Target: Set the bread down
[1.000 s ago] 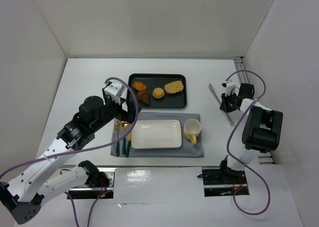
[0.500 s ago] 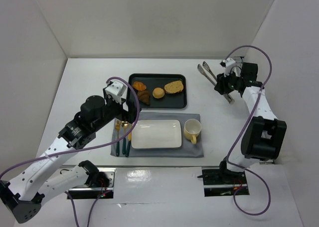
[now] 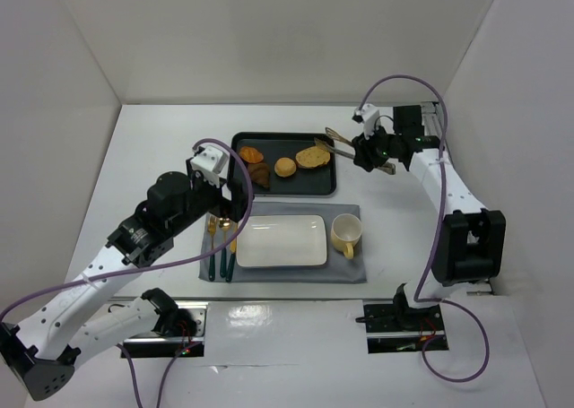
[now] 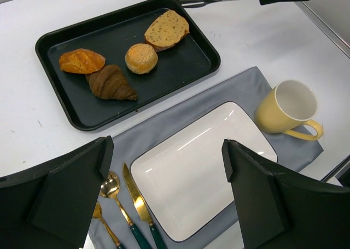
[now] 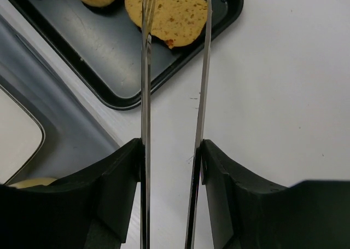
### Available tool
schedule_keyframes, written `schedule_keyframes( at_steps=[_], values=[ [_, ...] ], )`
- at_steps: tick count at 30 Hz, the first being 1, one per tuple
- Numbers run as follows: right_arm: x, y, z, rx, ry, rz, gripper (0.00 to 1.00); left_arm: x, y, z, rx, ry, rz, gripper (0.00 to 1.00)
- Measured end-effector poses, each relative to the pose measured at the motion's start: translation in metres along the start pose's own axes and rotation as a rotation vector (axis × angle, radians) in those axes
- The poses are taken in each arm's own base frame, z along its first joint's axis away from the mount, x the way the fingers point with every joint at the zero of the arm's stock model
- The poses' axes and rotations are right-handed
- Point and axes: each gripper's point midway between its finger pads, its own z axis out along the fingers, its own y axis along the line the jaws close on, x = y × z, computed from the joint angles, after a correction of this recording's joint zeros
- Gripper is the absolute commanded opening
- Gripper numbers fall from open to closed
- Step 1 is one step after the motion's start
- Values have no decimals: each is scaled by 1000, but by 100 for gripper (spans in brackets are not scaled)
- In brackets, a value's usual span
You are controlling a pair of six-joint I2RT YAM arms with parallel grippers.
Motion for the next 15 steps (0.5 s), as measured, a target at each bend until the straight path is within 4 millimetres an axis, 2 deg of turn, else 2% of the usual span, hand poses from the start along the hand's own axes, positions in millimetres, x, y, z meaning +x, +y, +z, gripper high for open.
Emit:
schedule_keyframes(
  at_steps=[5, 10, 15],
  values=[
    [-4, 20, 12, 1, 42, -100, 55, 2, 0, 1, -1, 6, 0, 100],
    [6, 40, 24, 0, 103, -175, 55, 2, 0, 2, -2, 7, 0, 100],
    [6, 44, 27, 16, 126, -215, 55, 1, 2, 2, -9, 5, 0, 100]
  ],
)
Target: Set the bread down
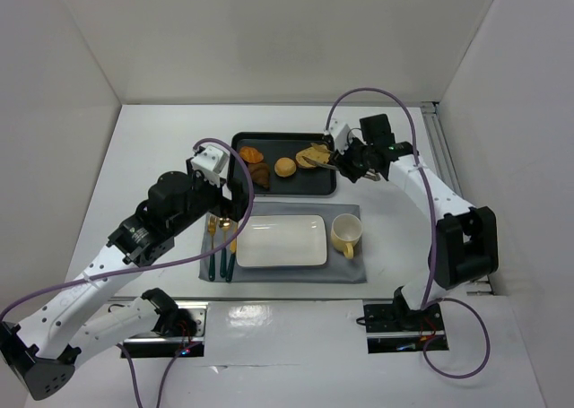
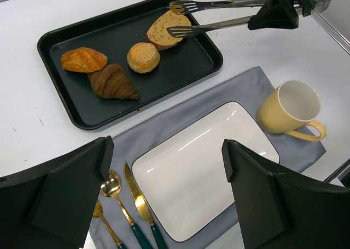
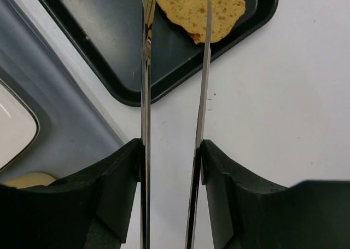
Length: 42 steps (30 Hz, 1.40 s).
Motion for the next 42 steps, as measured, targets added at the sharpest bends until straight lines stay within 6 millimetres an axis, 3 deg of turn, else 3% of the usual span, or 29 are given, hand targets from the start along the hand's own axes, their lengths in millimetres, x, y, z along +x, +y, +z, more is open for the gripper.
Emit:
schedule_keyframes(
  at_steps=[25, 38, 42],
  values=[
    [21, 12, 31, -33, 107, -66, 55, 0, 1, 0, -6, -1, 0, 100],
    [28, 7, 45, -19, 129, -82, 55, 2, 1, 2, -7, 8, 1, 100],
    [26, 4, 46, -4, 122, -92, 49, 2, 1, 2, -7, 7, 0, 100]
  ],
)
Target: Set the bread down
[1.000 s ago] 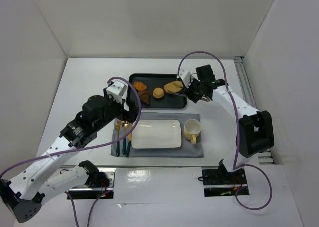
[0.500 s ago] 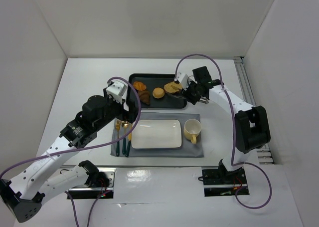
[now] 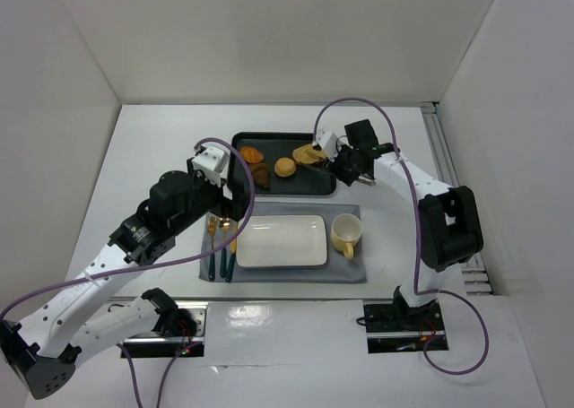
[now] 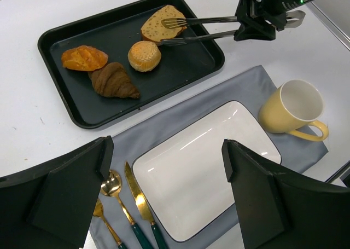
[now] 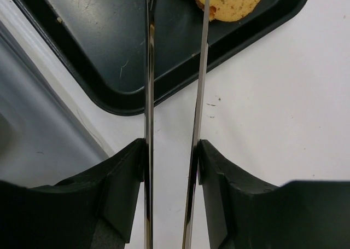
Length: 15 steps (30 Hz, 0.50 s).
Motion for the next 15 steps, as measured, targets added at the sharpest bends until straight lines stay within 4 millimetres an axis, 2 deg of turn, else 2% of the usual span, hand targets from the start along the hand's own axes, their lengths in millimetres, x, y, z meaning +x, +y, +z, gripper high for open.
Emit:
schedule_keyframes(
  at_steps=[1, 9, 15],
  values=[
    [0, -1, 0, 4, -1, -3, 45, 0, 0, 0, 0, 0, 0, 100],
    [-5, -6, 1, 34, -7, -25, 33, 0, 0, 0, 0, 0, 0, 100],
    [-4, -8, 0, 47, 1, -32, 27, 0, 0, 0, 0, 0, 0, 100]
  ],
)
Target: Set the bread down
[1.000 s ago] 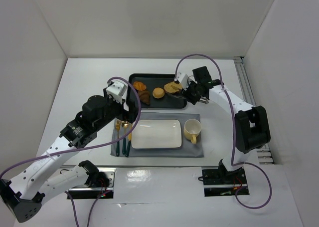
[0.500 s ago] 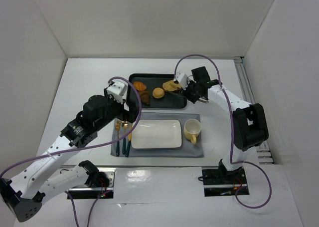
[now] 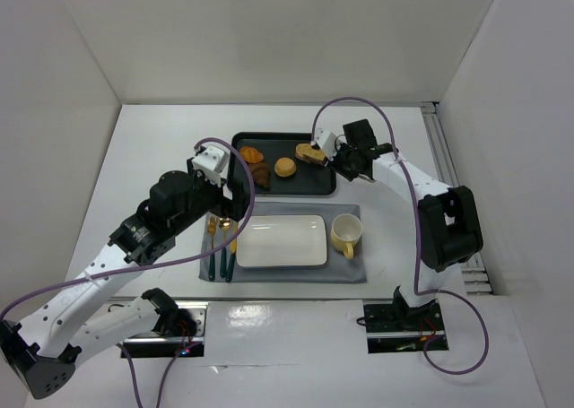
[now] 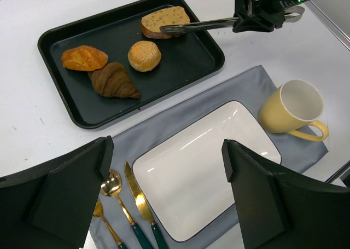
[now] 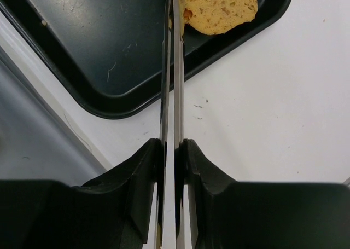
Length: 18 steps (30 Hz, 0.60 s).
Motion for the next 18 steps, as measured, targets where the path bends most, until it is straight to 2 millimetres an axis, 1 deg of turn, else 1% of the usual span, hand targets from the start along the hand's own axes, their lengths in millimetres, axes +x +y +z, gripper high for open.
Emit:
schedule_keyframes(
  at_steps=[1, 2, 4, 12, 15, 17, 18],
  values=[
    [0, 0, 0, 1, 2, -1, 27, 0, 0, 0, 0, 0, 0, 100],
    [0, 0, 0, 2, 3, -2, 24, 0, 0, 0, 0, 0, 0, 100],
    [1, -1, 0, 3, 3, -6, 22, 0, 0, 0, 0, 0, 0, 100],
    [1, -1, 0, 6, 5, -9, 16, 0, 0, 0, 0, 0, 0, 100],
    [0, -2, -3, 10, 4, -10, 13, 0, 0, 0, 0, 0, 0, 100],
    [-3, -2, -7, 13, -2, -13, 10, 0, 0, 0, 0, 0, 0, 100],
    [-4, -2, -9, 15, -6, -14, 10, 0, 0, 0, 0, 0, 1, 100]
  ],
)
